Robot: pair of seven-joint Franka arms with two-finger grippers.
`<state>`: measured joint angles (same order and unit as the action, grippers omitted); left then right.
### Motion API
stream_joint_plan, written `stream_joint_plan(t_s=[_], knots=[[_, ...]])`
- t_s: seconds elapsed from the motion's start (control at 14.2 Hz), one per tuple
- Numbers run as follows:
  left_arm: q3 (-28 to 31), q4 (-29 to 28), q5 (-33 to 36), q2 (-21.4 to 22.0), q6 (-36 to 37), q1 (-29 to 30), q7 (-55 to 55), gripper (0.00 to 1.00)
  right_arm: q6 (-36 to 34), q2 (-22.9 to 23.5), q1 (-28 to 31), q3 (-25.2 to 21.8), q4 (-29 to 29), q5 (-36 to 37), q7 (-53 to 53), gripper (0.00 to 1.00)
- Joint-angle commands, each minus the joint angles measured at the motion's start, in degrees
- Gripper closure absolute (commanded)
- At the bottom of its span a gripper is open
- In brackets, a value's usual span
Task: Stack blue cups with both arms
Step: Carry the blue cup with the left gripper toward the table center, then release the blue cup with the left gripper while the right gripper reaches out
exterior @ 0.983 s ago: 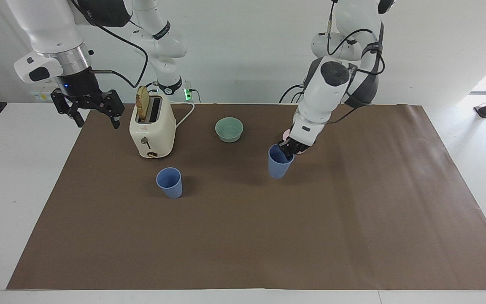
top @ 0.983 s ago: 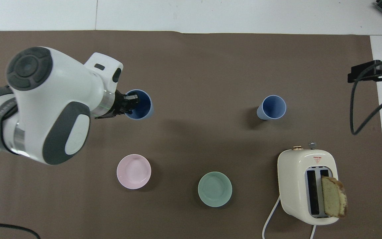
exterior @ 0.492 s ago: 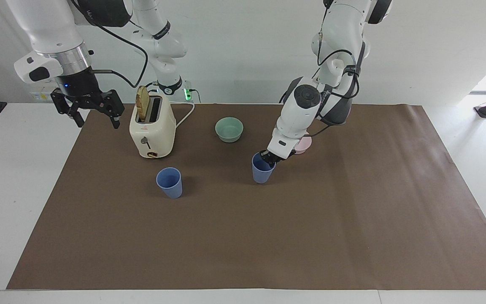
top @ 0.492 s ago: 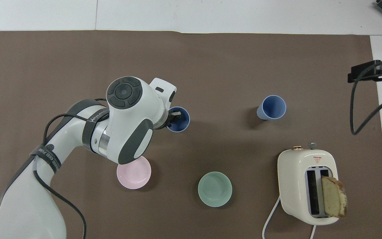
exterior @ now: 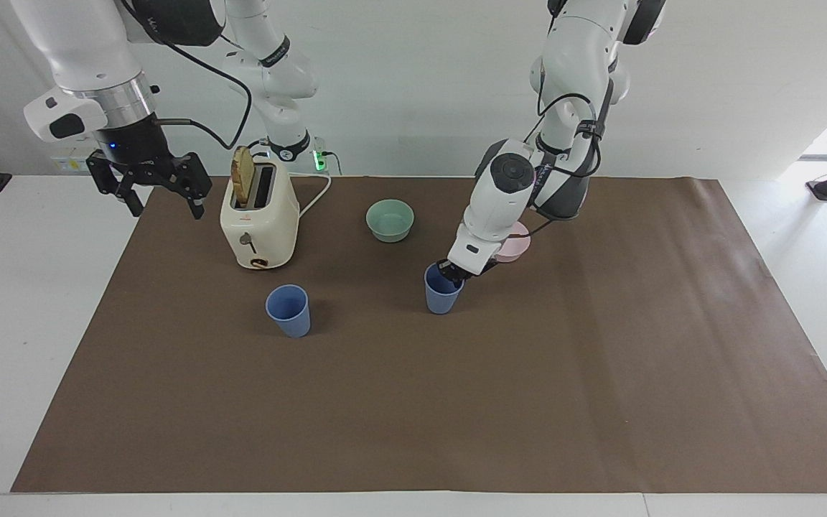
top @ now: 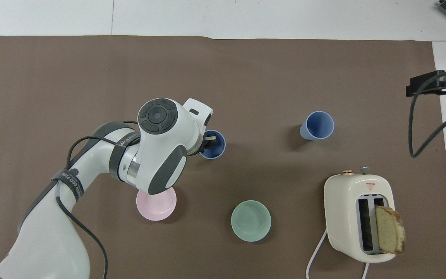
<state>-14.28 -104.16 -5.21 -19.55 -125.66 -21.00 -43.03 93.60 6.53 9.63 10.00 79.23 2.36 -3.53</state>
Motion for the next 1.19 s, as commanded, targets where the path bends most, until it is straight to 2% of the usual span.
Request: stream_joint_plan(t_s=[0.0,0.07,0.14,0.42,0.56,0.7,1.12], knots=[[1.01,-0.43,1.08,0.21,-1.16,-1.15,-0.65,0.57,-0.09,-1.17,0.74,0.29,1.19,-1.31,1.16,0.00],[1.10,-0.26,1.17,0.21,-0.90,-1.15,-0.65,0.14,-0.09,-1.17,0.74,0.37,1.19,-1.31,1.16,0.00],[1.28,0.00,1.43,0.30,-0.20,-1.06,-0.65,0.00,-0.09,-1.17,0.74,0.37,1.19,-1.31,1.16,0.00],[1.37,0.80,5.11,3.90,5.24,1.92,0.05,0.00,0.44,-1.34,0.31,0.46,1.71,-1.39,1.07,0.00],[1.37,0.71,6.44,4.78,5.69,3.58,0.32,0.00,1.92,-3.62,-0.40,0.72,6.26,-1.57,0.54,0.00],[1.37,0.71,6.79,6.79,7.61,6.13,3.55,0.00,8.15,-4.51,-1.19,0.64,11.80,-2.01,-0.69,0.00],[1.28,0.62,6.62,14.00,17.72,13.60,19.62,0.00,9.40,1.01,-2.60,0.73,15.07,-2.01,-0.51,0.00]])
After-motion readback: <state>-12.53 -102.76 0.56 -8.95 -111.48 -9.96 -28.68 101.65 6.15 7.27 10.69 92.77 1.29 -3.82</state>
